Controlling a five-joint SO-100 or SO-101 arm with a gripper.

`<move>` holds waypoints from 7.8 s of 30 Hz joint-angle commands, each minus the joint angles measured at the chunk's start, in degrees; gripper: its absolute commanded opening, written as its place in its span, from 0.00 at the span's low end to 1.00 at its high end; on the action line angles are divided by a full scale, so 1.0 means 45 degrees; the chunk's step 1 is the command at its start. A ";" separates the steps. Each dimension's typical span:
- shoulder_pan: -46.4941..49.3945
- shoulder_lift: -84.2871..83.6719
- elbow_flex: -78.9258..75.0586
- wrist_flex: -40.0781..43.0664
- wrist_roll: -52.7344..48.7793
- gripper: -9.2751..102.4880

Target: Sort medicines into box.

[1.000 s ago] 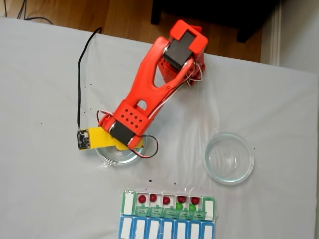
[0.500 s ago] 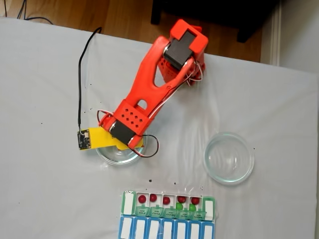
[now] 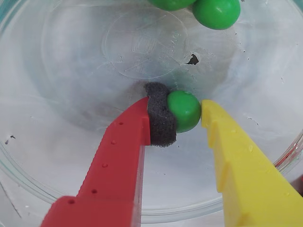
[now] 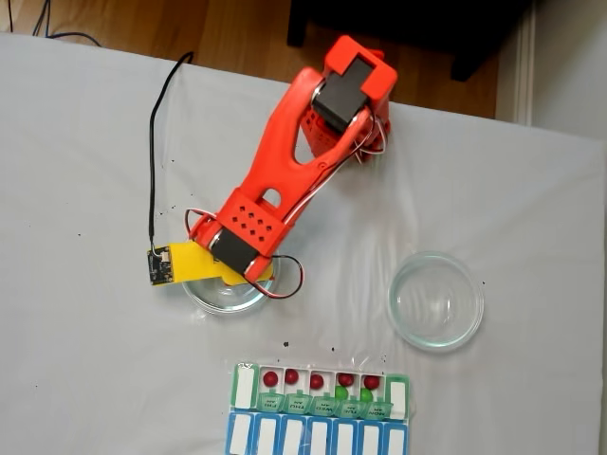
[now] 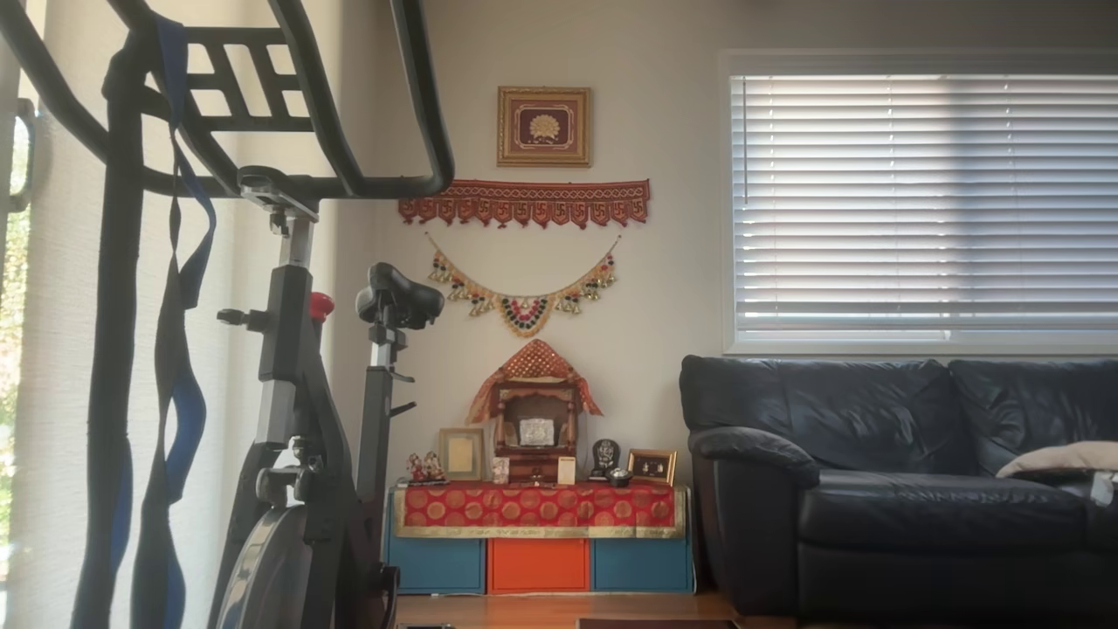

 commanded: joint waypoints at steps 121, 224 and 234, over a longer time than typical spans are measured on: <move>-0.6855 -0.3750 -1.0547 -0.1934 0.8633 0.23; 0.2188 -0.0723 -0.5586 -0.0039 -0.8359 0.14; 0.2754 0.0117 -0.4531 -0.0176 -0.9238 0.15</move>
